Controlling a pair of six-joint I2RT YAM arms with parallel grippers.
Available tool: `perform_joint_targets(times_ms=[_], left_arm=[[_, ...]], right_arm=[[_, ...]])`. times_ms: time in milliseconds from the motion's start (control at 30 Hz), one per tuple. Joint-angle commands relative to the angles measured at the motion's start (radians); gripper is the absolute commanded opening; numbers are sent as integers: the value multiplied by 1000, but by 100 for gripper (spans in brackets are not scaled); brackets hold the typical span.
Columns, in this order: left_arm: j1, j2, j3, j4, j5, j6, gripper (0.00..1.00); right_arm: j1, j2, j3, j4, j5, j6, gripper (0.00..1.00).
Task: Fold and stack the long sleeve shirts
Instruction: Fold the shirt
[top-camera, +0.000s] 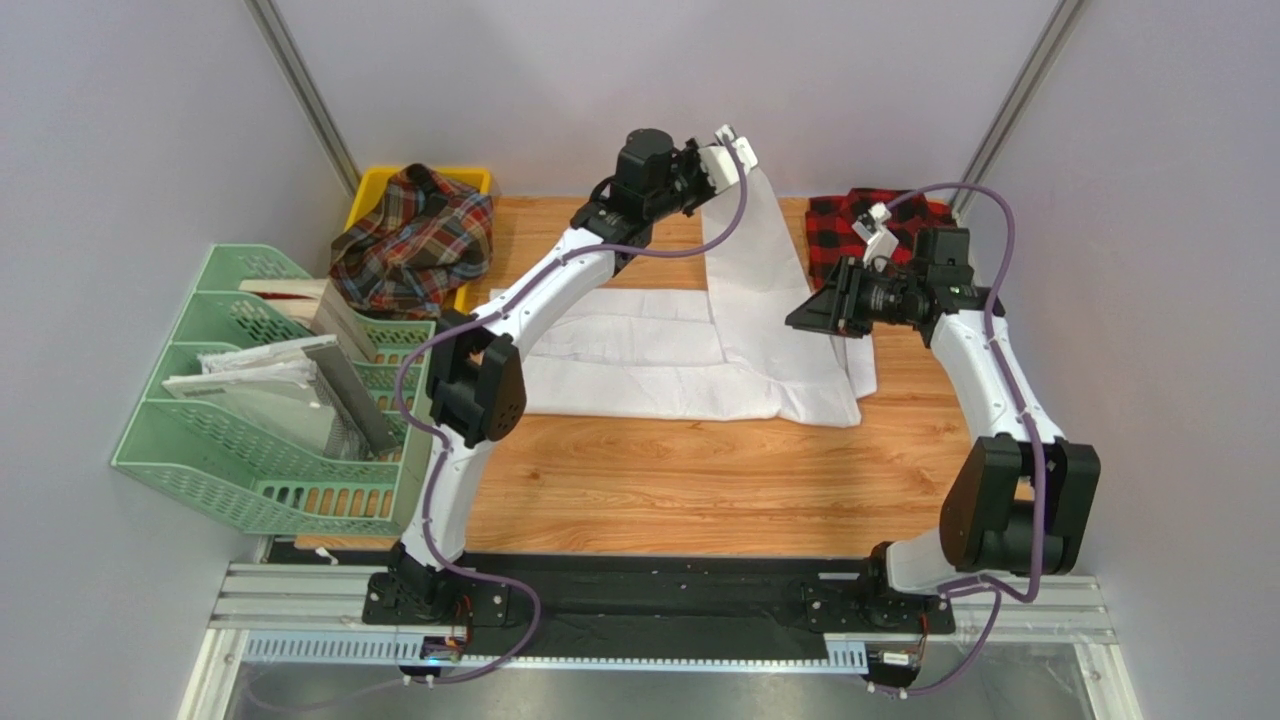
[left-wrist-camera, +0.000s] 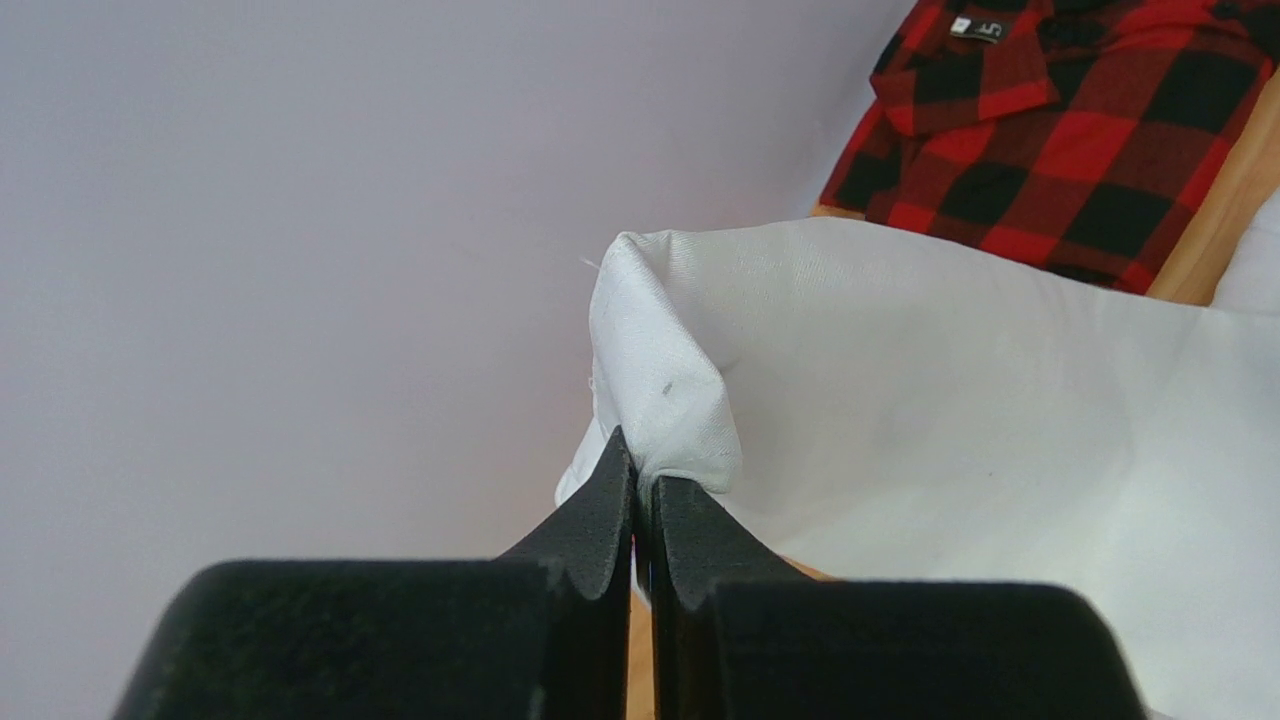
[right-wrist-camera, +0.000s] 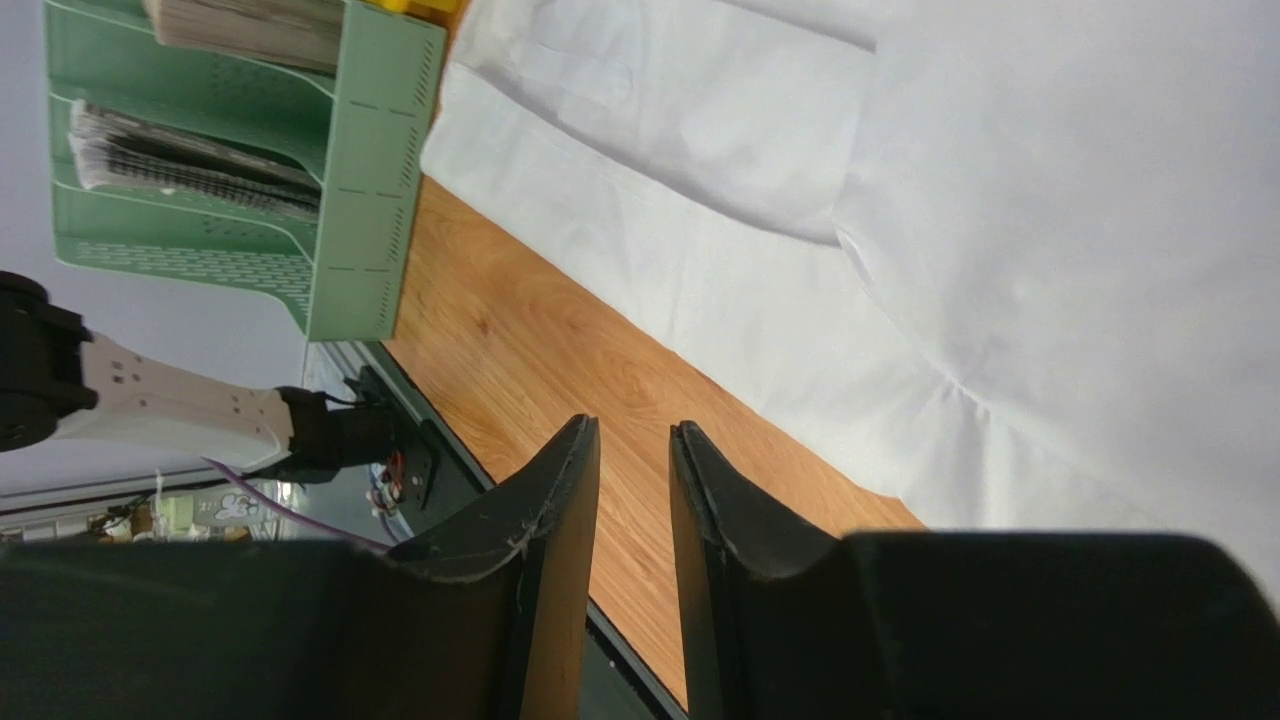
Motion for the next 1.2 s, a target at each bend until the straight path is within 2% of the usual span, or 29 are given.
perform_joint_targets(times_ms=[0, 133, 200, 300, 333, 400, 467, 600, 633, 733, 867, 1000, 1167], left_arm=[[28, -21, -24, 130, 55, 25, 0], [48, -53, -85, 128, 164, 2, 0], [70, -113, -156, 93, 326, 11, 0], [94, -241, -327, 1, 506, 134, 0], [104, -280, -376, -54, 547, 218, 0], [136, -381, -507, -117, 661, 308, 0], [165, -465, -605, -267, 740, 495, 0], [202, -556, -716, -511, 771, 796, 0], [208, -573, -731, -632, 765, 950, 0], [242, -595, -786, -775, 722, 1193, 0], [306, -592, -861, -771, 678, 1316, 0], [351, -567, -880, -722, 658, 1479, 0], [375, -518, -888, -638, 639, 1610, 0]], right_arm=[[5, 32, -47, -46, 89, -124, 29], [3, 77, -63, -49, 103, -143, 27], [3, 101, -69, -49, 105, -146, 27], [3, 120, -83, -56, 138, -168, 26], [3, 123, -93, -59, 152, -178, 25], [3, 134, -107, -64, 233, -178, 22], [3, 149, -126, -65, 287, -178, 20], [5, 190, -146, -87, 361, -178, 14], [3, 204, -149, -85, 379, -206, 13], [2, 224, -150, -85, 444, -209, 9], [2, 236, -146, -96, 475, -203, 6], [2, 243, -143, -115, 476, -217, 6], [2, 255, -135, -130, 458, -224, 5]])
